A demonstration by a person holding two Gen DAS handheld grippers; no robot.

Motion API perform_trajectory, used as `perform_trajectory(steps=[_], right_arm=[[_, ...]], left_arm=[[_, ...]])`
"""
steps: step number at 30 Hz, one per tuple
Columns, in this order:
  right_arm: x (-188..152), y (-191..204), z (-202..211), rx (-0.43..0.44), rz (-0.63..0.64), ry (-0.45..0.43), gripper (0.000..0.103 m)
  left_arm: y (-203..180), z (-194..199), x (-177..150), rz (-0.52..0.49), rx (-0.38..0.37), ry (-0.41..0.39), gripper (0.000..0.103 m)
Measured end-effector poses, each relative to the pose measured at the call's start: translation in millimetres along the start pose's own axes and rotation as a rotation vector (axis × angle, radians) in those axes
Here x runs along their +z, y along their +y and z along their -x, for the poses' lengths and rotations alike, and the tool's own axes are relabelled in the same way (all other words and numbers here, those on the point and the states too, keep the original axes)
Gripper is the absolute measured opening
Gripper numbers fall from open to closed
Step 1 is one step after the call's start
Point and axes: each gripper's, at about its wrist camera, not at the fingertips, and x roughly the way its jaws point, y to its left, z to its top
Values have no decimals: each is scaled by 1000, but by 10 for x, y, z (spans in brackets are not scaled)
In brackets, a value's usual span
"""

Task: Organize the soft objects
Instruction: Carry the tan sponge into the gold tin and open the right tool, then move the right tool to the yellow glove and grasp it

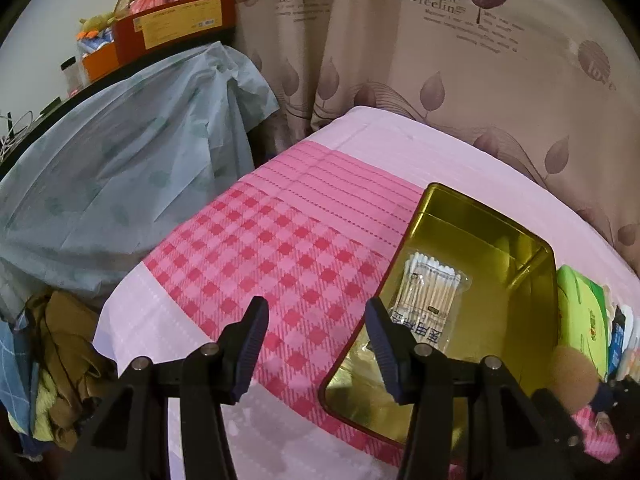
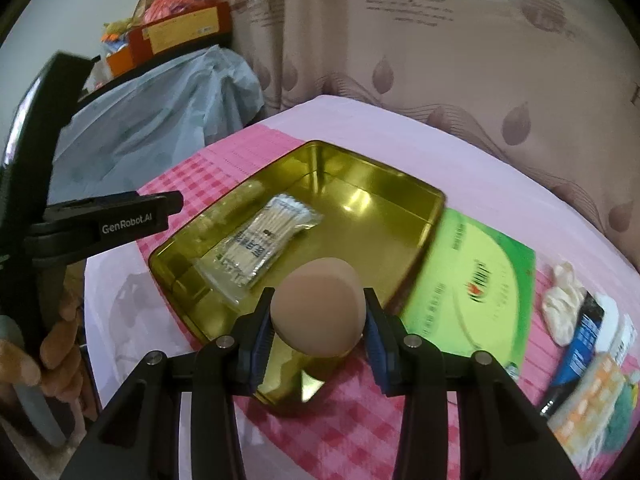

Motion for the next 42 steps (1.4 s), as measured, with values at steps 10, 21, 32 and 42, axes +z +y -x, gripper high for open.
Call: perform_trajectory(steps=[10,21,32,42], right_arm=[[-28,108,-247,-7,39,49,38],[-44,135,-275,-5,44,47,40],[-43,160,-202,-7,51,19,52],[-129,-63,119,-7,-9,-32,52]], left_arm=[[7,-13,10,2,-3,0,51],[-9,-4,3,2,-5,6,51],[-62,-9,-4,-13,-8,3,51],[-84,-1,-6,-24,-6,1,51]])
